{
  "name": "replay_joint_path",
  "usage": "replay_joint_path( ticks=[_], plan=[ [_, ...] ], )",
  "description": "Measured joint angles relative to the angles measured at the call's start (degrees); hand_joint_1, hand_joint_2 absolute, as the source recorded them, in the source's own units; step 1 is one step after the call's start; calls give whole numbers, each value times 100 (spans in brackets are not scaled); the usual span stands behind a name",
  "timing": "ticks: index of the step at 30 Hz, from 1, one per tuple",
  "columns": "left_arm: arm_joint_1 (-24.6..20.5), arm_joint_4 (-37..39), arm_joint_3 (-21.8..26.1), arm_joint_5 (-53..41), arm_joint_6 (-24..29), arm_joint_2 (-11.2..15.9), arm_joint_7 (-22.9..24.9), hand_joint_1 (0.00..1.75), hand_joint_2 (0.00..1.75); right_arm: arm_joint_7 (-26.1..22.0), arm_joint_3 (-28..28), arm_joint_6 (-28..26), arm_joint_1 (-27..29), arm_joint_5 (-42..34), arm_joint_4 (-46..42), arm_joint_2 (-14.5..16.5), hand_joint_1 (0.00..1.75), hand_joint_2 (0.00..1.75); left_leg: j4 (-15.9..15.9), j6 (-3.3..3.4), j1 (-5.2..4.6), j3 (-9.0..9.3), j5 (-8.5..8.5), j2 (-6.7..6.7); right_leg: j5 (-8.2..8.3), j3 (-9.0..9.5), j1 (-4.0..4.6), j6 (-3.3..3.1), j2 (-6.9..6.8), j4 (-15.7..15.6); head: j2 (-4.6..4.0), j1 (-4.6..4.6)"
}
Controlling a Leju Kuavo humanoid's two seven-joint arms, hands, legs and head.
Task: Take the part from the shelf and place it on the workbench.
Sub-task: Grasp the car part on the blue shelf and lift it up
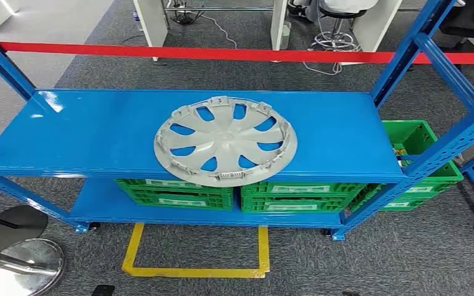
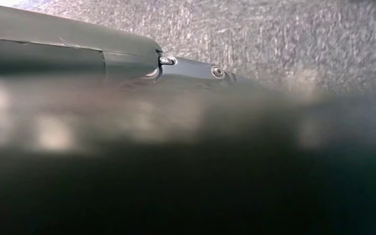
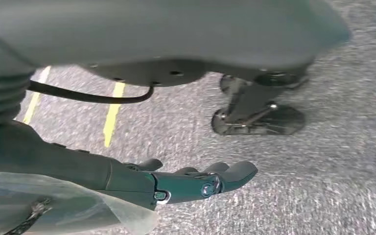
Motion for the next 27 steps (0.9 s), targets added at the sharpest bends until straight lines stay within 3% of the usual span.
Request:
replay_joint_path(
  ticks=[4, 9, 16, 19, 23, 27],
  plan=[
    [-196, 224, 850, -1196, -263, -148, -784, 0, 0, -587, -92, -221, -154, -847, 164, 7, 0, 0, 0, 0, 0, 3, 0, 0, 0, 2, -1, 0, -1, 0, 0, 0],
    [-324, 472, 1582, -1263, -595, -289, -978, 0, 0, -563, -210, -201, -231, -989, 366, 7, 0, 0, 0, 3, -2, -1, -3, 0, -2, 1, -2, 1, 0, 0, 0, 1],
    [-327, 409, 1858, -1642, 297, -356, -2210, 0, 0, -459, -361, -269, -236, -1012, 502, 49, 0, 0, 0, 5, -2, -2, -8, 0, -3, -3, -2, 2, 1, -1, 0, -1],
    [-268, -92, 1869, -1812, 712, -455, -2760, 0, 0, -482, -420, -262, -224, -913, 516, 95, 0, 0, 0, 5, -1, 0, -6, 0, -3, -28, -1, 2, -3, 0, 0, -1],
    [-291, -1596, 1708, -1342, 976, -786, -2264, 0, 0, -504, -438, -143, -244, -627, 519, 114, 0, 0, 0, 4, 0, -1, -2, -7, -1, -19, 0, 1, -9, 1, 0, 1],
    [-216, -2820, 1212, -745, 1190, -899, -1896, 0, 0, -514, -442, -95, -262, -512, 529, 114, 0, 0, 0, 4, -2, 2, 3, -7, 6, 9, -1, 3, -3, 2, 0, 0]
  ],
)
